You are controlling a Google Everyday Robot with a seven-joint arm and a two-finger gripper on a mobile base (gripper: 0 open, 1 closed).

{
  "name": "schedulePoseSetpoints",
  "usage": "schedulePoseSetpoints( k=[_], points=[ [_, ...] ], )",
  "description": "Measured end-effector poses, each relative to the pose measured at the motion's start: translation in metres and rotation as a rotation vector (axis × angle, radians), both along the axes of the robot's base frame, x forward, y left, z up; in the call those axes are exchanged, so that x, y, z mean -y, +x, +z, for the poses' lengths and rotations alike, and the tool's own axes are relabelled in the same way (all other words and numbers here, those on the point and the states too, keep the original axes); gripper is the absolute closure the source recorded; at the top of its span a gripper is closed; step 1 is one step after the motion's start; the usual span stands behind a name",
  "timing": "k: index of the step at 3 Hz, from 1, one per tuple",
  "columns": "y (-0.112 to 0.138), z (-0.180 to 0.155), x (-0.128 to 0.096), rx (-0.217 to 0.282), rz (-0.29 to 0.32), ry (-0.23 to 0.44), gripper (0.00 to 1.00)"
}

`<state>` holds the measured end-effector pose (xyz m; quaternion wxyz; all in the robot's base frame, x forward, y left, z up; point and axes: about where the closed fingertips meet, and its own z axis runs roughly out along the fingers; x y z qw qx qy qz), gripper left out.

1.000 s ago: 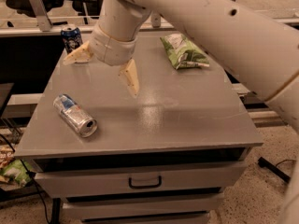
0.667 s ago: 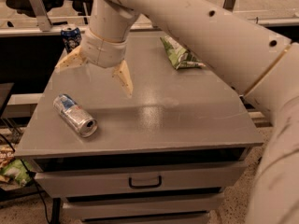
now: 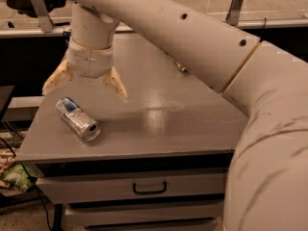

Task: Place redbull can upright

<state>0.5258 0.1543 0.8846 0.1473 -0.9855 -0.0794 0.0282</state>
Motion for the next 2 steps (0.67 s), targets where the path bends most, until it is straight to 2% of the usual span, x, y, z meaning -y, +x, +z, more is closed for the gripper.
schedulePoseSetpoints(
  k=[2],
  points=[
    [-0.017,-0.021,-0.013,0.029,0.165,-0.097,0.00]
  ],
)
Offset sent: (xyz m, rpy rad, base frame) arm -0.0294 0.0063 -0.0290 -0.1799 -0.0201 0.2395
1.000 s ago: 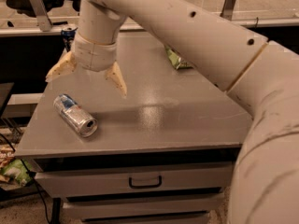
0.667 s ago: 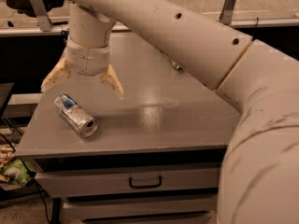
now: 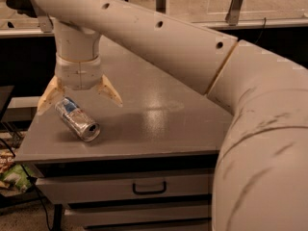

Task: Place redbull can upright

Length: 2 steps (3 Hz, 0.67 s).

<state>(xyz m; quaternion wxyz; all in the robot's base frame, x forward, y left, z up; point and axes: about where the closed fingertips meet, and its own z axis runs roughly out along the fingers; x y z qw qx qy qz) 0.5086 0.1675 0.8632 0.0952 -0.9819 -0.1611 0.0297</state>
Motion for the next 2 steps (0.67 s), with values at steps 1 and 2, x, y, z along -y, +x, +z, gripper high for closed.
schedulePoseSetpoints(
  k=[1,2],
  points=[
    [-0.0057,-0.0056,-0.0041,0.012,0.060,-0.026,0.00],
    [-0.0105,-0.0089,-0.0077,0.034,0.123,-0.046,0.00]
  ],
)
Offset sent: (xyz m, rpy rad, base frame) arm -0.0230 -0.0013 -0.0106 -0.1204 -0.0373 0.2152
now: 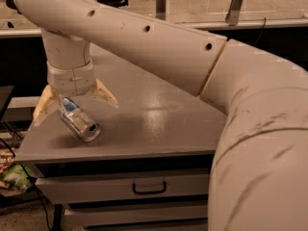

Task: Place redbull can upright

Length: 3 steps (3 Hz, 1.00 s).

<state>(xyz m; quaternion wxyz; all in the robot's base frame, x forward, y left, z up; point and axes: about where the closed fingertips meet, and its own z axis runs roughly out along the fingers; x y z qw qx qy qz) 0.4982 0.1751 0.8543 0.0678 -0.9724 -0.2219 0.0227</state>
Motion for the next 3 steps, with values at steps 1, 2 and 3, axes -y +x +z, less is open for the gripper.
schedulePoseSetpoints(
  k=[1,2,3],
  points=[
    [-0.0033,-0.0027,-0.0035,0.023,0.069,-0.031,0.00],
    [-0.0023,-0.0057,-0.0056,0.037,0.119,-0.058,0.04],
    [-0.0017,-0.0070,-0.0070,0.050,0.151,-0.074,0.18]
  ],
)
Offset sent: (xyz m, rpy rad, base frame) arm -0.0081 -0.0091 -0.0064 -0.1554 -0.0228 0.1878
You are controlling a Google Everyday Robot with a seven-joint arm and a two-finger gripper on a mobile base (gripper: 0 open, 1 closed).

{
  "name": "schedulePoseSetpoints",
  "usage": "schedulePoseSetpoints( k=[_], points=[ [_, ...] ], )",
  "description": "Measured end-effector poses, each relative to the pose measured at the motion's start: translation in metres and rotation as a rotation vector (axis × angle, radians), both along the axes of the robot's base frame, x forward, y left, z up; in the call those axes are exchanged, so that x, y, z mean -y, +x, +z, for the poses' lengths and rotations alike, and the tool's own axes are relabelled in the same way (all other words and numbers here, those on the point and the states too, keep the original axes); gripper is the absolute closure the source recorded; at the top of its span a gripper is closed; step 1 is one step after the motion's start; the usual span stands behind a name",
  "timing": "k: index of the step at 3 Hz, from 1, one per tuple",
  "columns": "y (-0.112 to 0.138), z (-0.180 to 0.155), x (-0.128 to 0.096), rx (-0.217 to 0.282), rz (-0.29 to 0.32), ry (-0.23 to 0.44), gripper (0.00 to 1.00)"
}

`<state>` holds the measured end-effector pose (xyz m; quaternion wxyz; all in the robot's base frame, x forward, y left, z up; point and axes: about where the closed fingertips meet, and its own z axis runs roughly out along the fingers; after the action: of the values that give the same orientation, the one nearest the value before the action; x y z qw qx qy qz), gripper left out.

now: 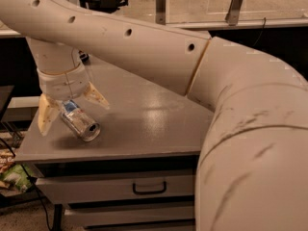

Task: Place redbull can upright

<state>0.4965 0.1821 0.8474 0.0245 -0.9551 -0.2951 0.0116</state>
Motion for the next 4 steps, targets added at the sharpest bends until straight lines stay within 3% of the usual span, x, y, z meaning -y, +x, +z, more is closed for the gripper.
schedulePoseSetpoints(
  k=[2,3,4],
  points=[
    [0.001,0.001,-0.001,0.004,0.022,-0.006,0.65],
    [0.002,0.011,-0.004,-0.026,0.002,0.058,0.87],
    [0.008,0.035,-0.012,-0.120,-0.119,0.200,1.00]
  ],
)
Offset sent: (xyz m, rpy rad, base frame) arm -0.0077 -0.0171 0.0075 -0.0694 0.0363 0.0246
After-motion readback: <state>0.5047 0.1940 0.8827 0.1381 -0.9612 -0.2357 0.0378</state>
